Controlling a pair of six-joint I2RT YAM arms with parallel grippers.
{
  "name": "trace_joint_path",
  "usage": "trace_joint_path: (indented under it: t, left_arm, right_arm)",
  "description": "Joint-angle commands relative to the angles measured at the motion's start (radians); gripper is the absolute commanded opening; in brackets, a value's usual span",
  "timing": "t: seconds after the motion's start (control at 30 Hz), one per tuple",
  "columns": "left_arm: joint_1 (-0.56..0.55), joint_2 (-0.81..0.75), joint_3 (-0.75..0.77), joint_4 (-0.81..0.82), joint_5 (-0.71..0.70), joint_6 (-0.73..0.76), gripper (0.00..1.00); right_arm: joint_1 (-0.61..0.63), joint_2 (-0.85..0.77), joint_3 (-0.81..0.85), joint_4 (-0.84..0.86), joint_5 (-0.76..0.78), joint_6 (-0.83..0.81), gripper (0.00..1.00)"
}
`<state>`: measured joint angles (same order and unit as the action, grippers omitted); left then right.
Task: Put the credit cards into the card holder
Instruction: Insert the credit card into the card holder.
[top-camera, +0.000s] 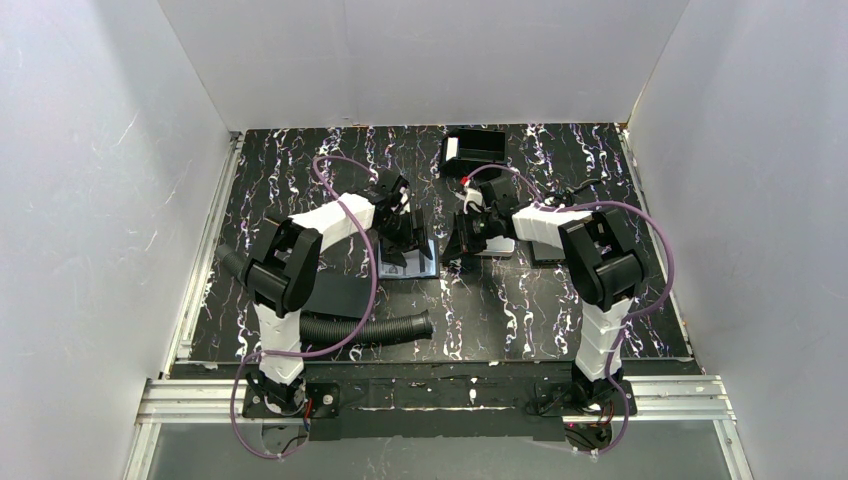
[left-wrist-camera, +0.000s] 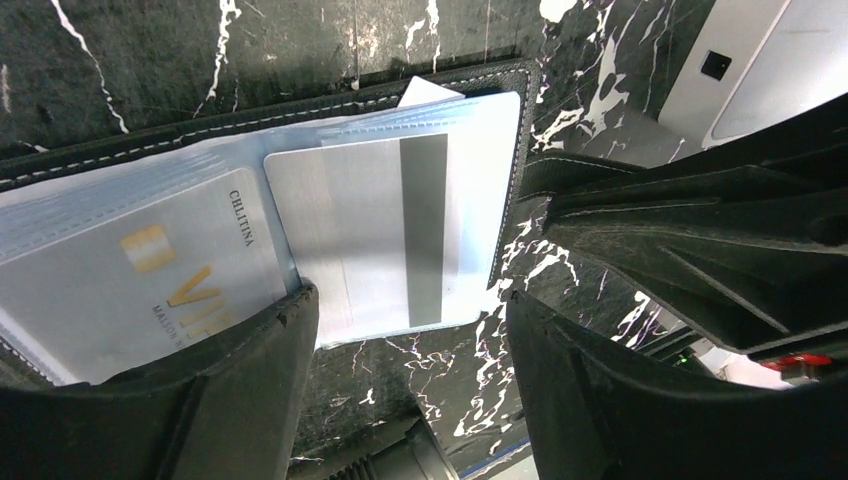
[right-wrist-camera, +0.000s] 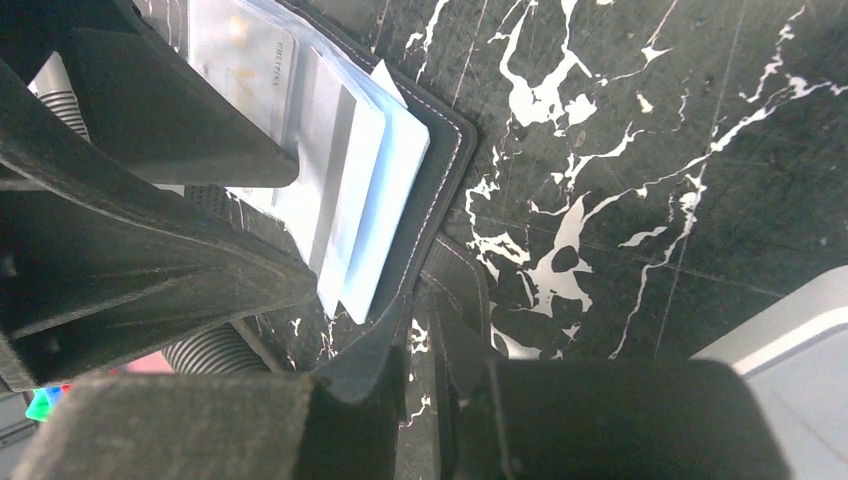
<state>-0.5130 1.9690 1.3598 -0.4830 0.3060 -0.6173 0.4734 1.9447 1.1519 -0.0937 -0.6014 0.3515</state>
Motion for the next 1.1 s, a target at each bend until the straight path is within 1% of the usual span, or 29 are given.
trace_joint_path:
  t: [0.0, 0.13, 0.23, 0.37, 0.43, 0.57, 0.63, 0.7, 0.77, 0.93, 1.03, 1.07]
  left_arm:
    - [-0.005, 0.038, -0.041, 0.038, 0.024, -0.003, 0.68]
    - [-0.006, 0.031, -0.058, 0.153, 0.128, -0.015, 0.65]
    - [-0.006, 0.002, -0.099, 0.291, 0.23, -0.042, 0.65]
    - [-0.006, -0.076, -0.166, 0.379, 0.242, -0.05, 0.64]
    - [-0.004, -0.115, -0.175, 0.354, 0.213, -0.027, 0.65]
    - [-0.005, -0.183, -0.157, 0.198, 0.074, -0.001, 0.66]
    - [-0.006, -0.197, -0.138, 0.109, -0.005, -0.009, 0.69]
    - [-0.005, -0.2, -0.127, 0.059, -0.056, -0.02, 0.69]
    - [-0.006, -0.196, -0.127, 0.055, -0.065, -0.034, 0.69]
    - [-0.006, -0.153, -0.114, 0.068, -0.024, -0.05, 0.62]
    - [-0.006, -0.162, -0.116, 0.066, -0.034, -0.049, 0.62]
    - [-0.005, -0.171, -0.118, 0.065, -0.042, -0.047, 0.6]
  right_arm:
    - [0.011, 0.023, 0.021, 0.034, 0.0, -0.002, 0.18]
    - [0.013, 0.021, 0.009, 0.064, -0.016, 0.023, 0.15]
    - [0.013, 0.018, 0.002, 0.075, -0.019, 0.035, 0.15]
    - [0.011, 0.011, -0.003, 0.076, -0.013, 0.04, 0.15]
    - [0.011, 0.004, -0.003, 0.064, -0.001, 0.035, 0.15]
    - [0.011, -0.014, 0.01, 0.013, 0.038, 0.005, 0.16]
    - [0.011, -0.017, 0.013, 0.005, 0.042, -0.001, 0.16]
    - [0.012, -0.013, 0.014, 0.005, 0.039, -0.001, 0.17]
    - [0.012, -0.009, 0.014, 0.008, 0.035, 0.002, 0.17]
    - [0.017, -0.013, 0.026, 0.007, 0.024, -0.002, 0.17]
    - [0.019, -0.037, 0.04, -0.023, 0.045, -0.039, 0.28]
    - [0.019, -0.043, 0.046, -0.031, 0.051, -0.047, 0.29]
